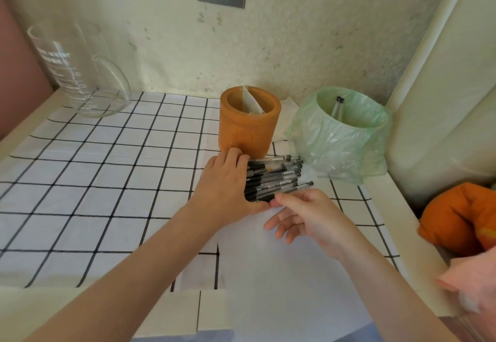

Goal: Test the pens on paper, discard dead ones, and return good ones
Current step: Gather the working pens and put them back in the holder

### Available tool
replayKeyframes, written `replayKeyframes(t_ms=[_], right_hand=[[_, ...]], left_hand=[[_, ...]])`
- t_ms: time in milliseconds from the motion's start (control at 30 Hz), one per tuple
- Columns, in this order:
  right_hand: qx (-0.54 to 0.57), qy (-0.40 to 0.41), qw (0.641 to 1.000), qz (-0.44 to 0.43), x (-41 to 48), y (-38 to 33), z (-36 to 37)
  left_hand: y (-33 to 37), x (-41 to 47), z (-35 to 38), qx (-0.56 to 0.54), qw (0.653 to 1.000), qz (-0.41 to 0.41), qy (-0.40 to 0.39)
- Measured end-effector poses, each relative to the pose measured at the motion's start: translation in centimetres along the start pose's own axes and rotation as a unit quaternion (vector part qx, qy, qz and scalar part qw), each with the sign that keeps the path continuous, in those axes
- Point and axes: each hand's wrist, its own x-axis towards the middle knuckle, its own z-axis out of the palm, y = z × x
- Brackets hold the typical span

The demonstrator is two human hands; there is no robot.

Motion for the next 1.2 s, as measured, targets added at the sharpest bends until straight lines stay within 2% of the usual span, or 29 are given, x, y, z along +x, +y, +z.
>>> replayKeyframes(t_ms=[267,500,833,1067,1200], right_hand=[[0.010,-0.001,1.000,0.004,-0.1,0.0,0.0],[0.007,-0.011,1.000,0.001,-0.3,-0.1,0.1],[0.015,-0.020,1.000,-0.002,-0.2,0.1,0.3],[0.010,-0.025,1.000,-0.004,-0.1,0.2,0.4],[0.004,-0.026,1.000,-0.007,0.0,0.3,0.4]], left_hand=[[0.6,0.5,0.2,0.020,0.998,0.002,-0.052],[1.2,0.4,0.0,0.032,0.998,-0.016,-0.061],[0.7,0.8,0.4,0.069,0.996,-0.035,-0.046],[0.8,0.3,1.4,0.059,0.998,-0.036,0.014],[0.8,0.2,1.7,0.063,0.996,-0.059,0.003]])
